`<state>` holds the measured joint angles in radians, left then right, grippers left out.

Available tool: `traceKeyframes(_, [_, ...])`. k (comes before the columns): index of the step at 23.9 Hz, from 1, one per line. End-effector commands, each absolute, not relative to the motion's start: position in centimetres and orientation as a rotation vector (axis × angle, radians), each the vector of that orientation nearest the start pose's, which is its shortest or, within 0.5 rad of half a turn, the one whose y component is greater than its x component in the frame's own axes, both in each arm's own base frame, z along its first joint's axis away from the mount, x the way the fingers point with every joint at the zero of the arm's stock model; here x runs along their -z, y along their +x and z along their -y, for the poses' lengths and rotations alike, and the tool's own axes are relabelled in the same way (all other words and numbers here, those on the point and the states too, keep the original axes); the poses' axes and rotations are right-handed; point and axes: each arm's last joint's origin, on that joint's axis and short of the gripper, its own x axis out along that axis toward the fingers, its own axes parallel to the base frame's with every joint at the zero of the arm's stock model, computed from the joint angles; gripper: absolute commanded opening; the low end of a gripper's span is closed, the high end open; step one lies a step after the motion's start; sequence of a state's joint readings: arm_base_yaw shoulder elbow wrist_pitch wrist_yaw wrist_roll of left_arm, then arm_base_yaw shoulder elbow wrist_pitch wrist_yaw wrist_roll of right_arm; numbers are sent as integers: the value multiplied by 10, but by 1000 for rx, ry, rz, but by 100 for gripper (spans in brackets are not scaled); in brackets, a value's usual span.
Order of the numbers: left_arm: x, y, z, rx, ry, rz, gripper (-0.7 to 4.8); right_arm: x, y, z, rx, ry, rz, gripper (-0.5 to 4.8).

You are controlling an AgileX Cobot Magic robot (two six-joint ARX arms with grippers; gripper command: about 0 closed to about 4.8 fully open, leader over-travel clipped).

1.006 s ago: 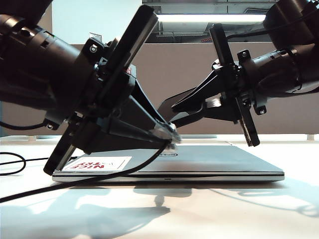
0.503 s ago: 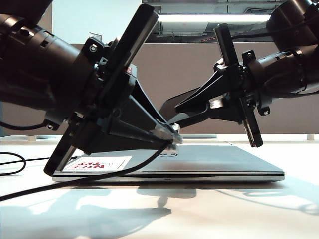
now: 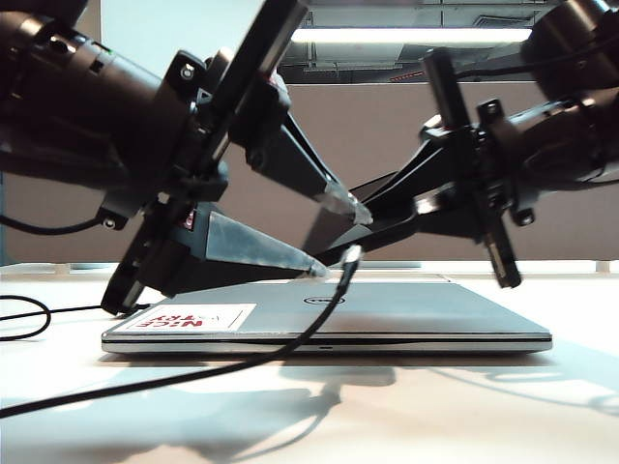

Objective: Pick up the charging cable and the phone, plug the charging cable into the charging port on the phone, and finally place them back on the table.

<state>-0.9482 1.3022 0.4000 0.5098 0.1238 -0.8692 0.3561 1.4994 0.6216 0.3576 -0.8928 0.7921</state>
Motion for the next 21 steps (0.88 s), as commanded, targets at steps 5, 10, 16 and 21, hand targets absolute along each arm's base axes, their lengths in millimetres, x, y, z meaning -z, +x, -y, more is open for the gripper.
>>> traceKeyframes(5, [-188,133,191,892,-585,-665,201,-197,256,-91,-855,808,-860,-5])
traceKeyframes(10, [-213,144,180,879,-535,-549,-6,-208,248,-45,-680,839,-845,-5])
traceKeyframes(16, [-242,167,176,805,-367,-545,-6,-211,242,-6,-562,863,-815,-5])
traceKeyframes(21, [-276,185,167,739,-327,-522,-6,-224,242,12,-449,700,-846,-5])
